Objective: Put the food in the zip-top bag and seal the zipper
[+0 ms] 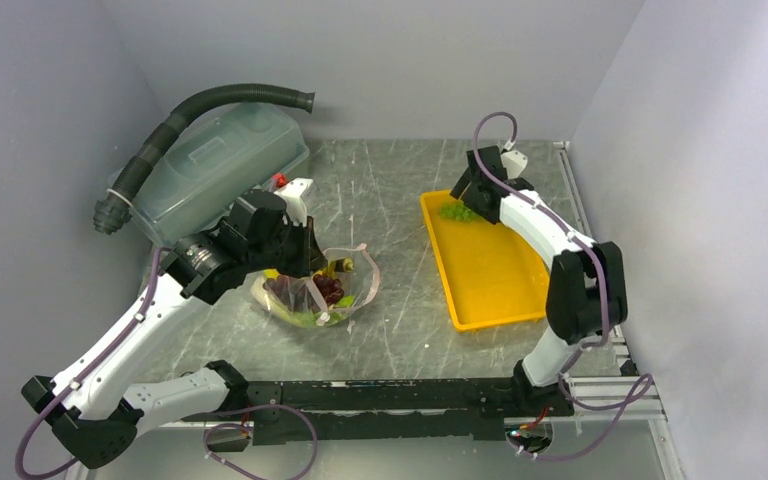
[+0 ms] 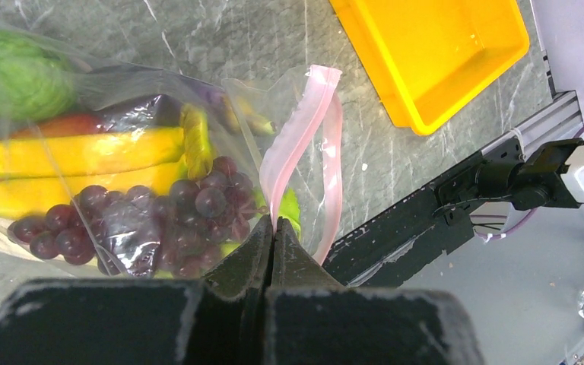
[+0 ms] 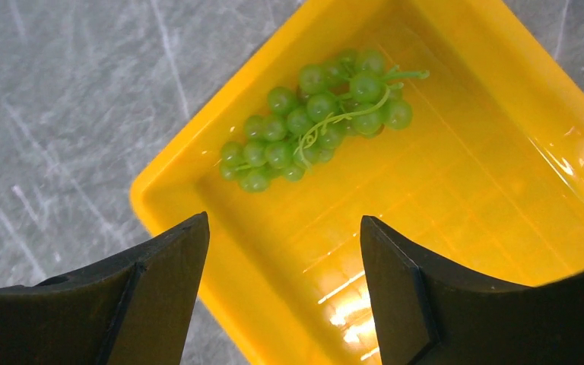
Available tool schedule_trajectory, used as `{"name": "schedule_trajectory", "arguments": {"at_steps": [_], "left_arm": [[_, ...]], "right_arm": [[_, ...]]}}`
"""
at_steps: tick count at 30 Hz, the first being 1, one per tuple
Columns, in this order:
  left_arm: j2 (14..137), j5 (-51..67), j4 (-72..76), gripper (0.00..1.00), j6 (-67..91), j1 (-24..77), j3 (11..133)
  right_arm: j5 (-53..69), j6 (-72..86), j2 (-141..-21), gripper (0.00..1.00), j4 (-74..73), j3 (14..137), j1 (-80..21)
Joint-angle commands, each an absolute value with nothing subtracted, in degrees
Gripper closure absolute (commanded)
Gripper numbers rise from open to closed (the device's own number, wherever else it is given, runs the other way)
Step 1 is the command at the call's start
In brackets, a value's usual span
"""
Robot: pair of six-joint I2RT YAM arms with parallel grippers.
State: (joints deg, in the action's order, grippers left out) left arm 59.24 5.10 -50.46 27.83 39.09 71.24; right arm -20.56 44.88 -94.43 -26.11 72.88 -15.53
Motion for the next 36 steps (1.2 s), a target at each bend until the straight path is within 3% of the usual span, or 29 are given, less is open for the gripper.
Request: {"name": "schedule_trajectory", "arguments": {"at_steps": [1,23,32,36], "left_arm": [[59.0,4.5,-49.1,1.00,27.2,39.0,72.7],[61.3,3.5,-49.6,1.00,27.3,39.1,73.3],[62.6,3.9,-49.6,1.00,27.1,39.0,74.1],[62.6,4.1,-49.5,1.00,27.2,39.0,74.0]], "right_arm": [[-21.6,48.0,-99.5,0.24,-23.1,75.2,-14.2],[-19.7,46.8,-116.4,0.25,-22.7,87.3,-11.2],[-20.8,46.0,-119.3,0.31,-22.7,87.1,-11.0],[-21.4,44.8,-119.5,0.42,-22.7,85.7,-10.8]]}}
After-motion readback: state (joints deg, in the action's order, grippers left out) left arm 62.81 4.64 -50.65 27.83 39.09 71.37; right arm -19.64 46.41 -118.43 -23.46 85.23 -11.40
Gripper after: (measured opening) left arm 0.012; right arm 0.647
